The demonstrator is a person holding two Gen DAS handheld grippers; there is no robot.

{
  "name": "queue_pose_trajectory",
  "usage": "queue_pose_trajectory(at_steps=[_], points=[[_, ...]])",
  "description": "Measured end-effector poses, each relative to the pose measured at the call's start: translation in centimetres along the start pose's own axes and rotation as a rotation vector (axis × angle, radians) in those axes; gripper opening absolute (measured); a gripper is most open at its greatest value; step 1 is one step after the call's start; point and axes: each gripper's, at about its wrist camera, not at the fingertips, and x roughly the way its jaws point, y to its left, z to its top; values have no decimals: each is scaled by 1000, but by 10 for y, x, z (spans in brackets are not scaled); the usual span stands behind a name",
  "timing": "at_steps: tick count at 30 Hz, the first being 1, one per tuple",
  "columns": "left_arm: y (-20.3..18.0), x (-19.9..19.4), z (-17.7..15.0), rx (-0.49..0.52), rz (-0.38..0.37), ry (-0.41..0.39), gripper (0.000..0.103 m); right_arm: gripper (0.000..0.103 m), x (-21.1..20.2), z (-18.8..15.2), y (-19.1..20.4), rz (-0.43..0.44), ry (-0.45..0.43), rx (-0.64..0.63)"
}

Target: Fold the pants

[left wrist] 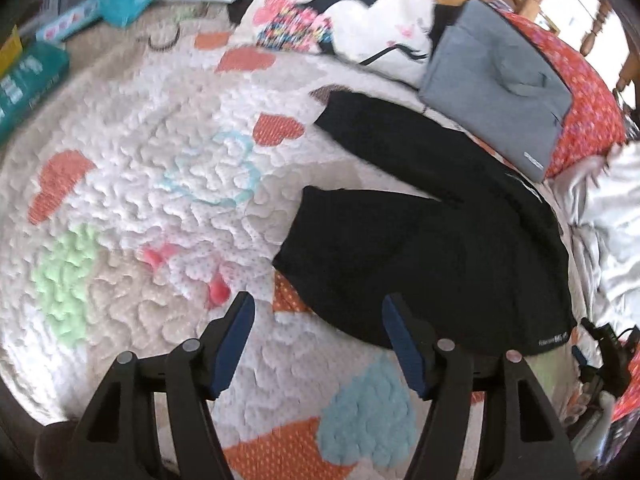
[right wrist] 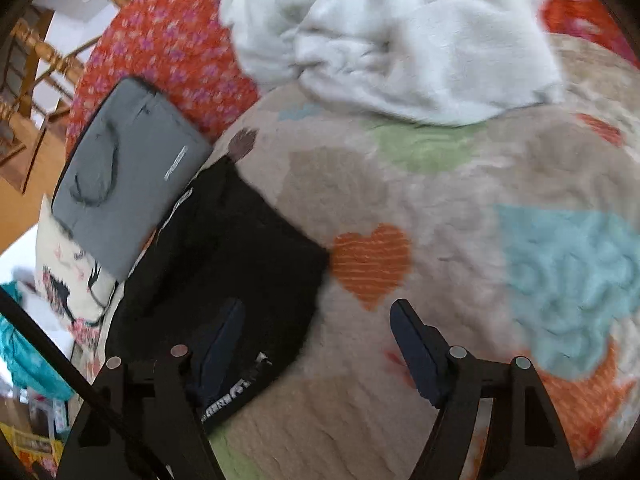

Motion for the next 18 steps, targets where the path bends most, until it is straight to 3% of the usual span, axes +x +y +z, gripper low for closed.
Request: queue_pose_trajectory(at_steps=[3, 4, 5, 6, 7, 8, 9, 10, 15, 16, 18], points=[[7, 26, 8, -43, -44, 52, 66, 80, 18, 6, 15, -41, 29, -61], [8, 33, 11, -50, -53, 69, 66, 72, 22, 7, 20, -59, 32, -74], [6, 40, 12, -49, -64, 82, 66, 42, 25, 8, 23, -64, 42, -77], [3, 48, 13, -37, -62, 97, 66, 28, 27, 9, 24, -64, 65, -68], [0, 52, 13, -22, -40, 103, 62, 23, 26, 9, 23, -68, 80, -47], [-5, 54, 14, -4, 0, 99, 55, 20, 22, 8, 21, -51, 78, -30], [-7, 55, 16, 4, 24, 101, 27, 19, 17, 8, 20, -38, 74, -22], [-8, 57, 19, 4, 37, 116, 12, 18, 10, 7, 19, -38, 65, -23], [9, 51, 24, -95, 9, 142, 13, 15, -24, 4, 9, -40, 45, -15], [13, 49, 22, -103, 7, 141, 13, 1, -31, 2, 3, -65, 38, -5], [20, 48, 19, -118, -12, 155, 16, 1, -45, 1, -11, -109, 10, 2]])
